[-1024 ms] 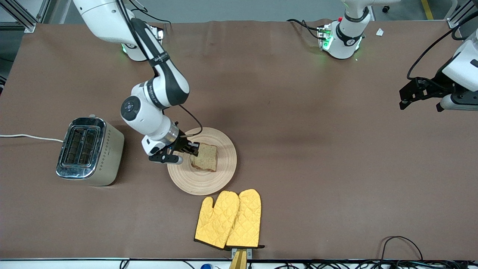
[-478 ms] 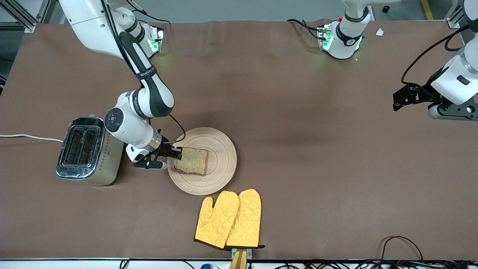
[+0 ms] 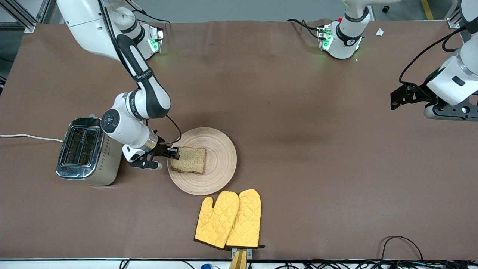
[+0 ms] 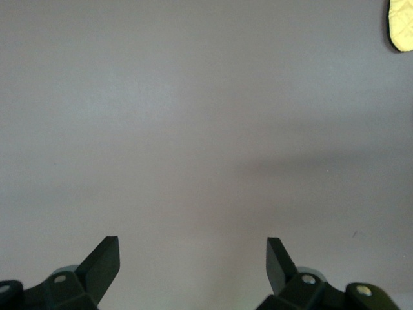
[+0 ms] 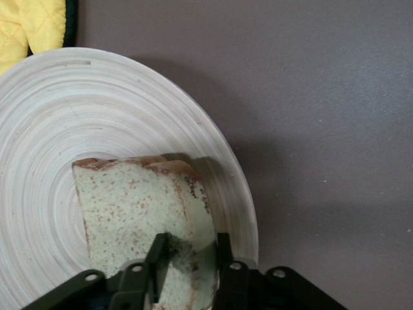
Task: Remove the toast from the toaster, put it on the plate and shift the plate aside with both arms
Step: 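Lower the bread onto the plate and open the right gripper, then withdraw the right gripper while the left gripper reaches the plate rim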
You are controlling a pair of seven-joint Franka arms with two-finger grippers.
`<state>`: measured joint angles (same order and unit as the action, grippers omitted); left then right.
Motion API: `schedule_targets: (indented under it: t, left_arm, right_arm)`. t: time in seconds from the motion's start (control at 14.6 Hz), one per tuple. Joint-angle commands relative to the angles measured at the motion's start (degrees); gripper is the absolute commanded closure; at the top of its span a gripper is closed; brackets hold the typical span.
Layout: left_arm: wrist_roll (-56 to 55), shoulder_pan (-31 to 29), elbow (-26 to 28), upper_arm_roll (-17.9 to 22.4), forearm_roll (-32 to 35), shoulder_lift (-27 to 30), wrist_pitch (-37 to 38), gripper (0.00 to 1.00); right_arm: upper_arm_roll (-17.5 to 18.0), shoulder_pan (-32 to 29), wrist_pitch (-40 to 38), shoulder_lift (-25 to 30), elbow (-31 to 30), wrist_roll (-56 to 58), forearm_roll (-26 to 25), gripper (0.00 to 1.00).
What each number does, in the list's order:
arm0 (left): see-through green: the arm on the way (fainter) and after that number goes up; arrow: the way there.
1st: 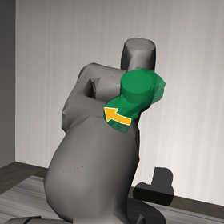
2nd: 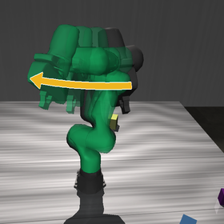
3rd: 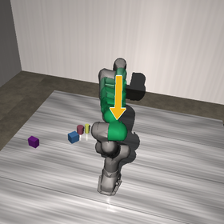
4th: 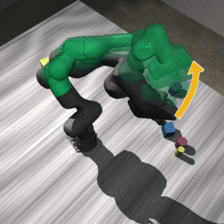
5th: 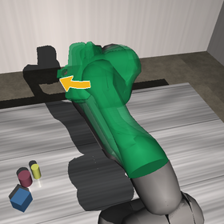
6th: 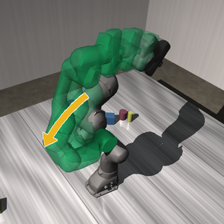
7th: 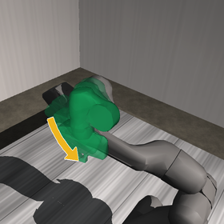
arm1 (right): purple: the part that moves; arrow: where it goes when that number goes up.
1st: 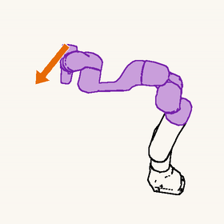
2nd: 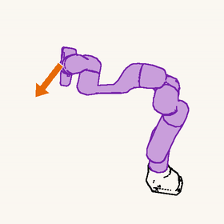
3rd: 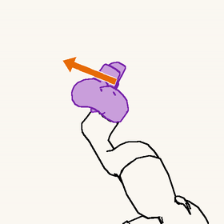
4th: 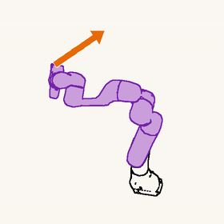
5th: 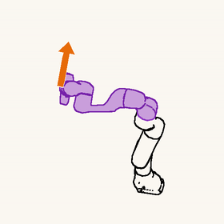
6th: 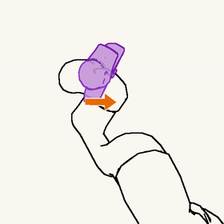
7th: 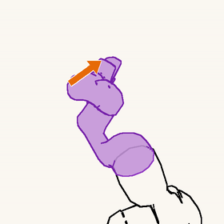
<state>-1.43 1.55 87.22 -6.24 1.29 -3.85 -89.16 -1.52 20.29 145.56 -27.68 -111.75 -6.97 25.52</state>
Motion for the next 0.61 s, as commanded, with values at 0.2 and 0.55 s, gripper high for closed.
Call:
schedule_targets:
  t: [0.2,0.55]
  left_arm:
    - [-0.9,-0.7,0.6,-0.4,-9.2,-4.4,1.3,0.0]
    - [0.0,0.6,1.3,-0.8,-25.4,-14.0,-2.1,0.0]
  right_arm:
    - [0.0,-2.4,-2.8,1.8,0.0,2.5,-0.1,0.0]
    - [-3.2,-3.9,-8.2,6.9,0.1,5.5,-1.3,0.0]
